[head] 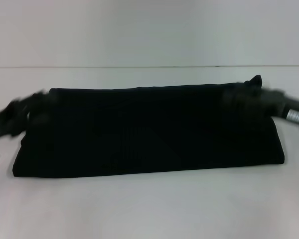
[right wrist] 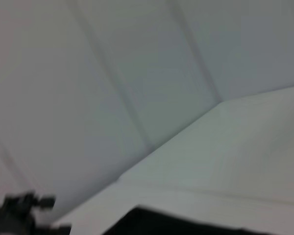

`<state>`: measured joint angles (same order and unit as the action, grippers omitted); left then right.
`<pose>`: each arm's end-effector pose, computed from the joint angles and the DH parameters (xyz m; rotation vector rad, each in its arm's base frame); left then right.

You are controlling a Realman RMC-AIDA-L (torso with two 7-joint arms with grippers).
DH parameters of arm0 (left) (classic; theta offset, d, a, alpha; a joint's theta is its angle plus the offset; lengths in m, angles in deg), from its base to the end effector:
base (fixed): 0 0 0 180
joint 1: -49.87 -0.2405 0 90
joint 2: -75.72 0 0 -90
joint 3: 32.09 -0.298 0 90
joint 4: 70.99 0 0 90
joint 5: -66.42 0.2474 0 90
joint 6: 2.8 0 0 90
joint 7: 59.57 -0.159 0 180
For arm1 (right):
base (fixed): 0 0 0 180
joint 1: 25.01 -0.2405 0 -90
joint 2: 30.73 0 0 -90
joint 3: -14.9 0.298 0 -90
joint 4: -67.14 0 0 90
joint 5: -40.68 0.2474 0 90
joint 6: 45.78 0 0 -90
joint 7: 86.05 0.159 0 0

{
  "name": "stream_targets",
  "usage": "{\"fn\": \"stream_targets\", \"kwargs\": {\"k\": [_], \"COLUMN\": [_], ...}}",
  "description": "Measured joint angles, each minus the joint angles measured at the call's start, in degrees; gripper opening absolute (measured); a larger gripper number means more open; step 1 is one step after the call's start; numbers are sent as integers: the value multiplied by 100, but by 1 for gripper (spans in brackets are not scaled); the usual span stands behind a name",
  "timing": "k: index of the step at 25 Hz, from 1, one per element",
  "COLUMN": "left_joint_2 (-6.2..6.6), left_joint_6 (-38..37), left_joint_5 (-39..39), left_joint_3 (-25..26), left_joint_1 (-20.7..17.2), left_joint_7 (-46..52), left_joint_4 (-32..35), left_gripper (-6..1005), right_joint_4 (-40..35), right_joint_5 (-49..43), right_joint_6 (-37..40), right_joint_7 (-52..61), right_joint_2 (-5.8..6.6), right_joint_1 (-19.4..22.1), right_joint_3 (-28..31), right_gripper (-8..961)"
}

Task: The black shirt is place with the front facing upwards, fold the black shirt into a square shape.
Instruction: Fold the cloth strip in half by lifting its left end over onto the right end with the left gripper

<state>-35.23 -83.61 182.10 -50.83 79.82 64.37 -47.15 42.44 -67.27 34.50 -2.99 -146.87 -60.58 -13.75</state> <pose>-0.3907 0.3975 0.0350 -1.8596 -1.8519 -1.0837 0.3151 0.4279 -0.0179 -2.3920 0.9138 0.9372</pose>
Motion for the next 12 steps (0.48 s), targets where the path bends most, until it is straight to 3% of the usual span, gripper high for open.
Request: {"fn": "stream_targets", "kwargs": {"k": [2,3,6,9,12], "left_joint_2": [-14,-14,-29,-39,-34], "left_joint_6": [-378,-378,-793,-952,-915], "left_joint_5": [24,24,142,255,575], "left_joint_3": [-225,-225,-247,-246,-201], "left_joint_1": [-491,-491,-956,-1289,-1353], "left_joint_7": [529,529,979,1369,1666], "left_joint_4": [376,376,774,1006,1039], "left_gripper": [836,847,882,917,918], "right_joint_4": [-5,-5,0,63,97], "right_joint_5": [-195,-195,-282,-288,-288], "right_joint_6": [128,128,26,5,-32], "right_joint_7": [-692,-692,-1216,-1493,-1584], "right_joint_2": [-133,-133,-304,-343,-345], "right_joint_1": [141,141,286,360,389], "right_joint_3": [-278,-278,-337,-338,-343], "right_gripper": [610,644,745,839,918]}}
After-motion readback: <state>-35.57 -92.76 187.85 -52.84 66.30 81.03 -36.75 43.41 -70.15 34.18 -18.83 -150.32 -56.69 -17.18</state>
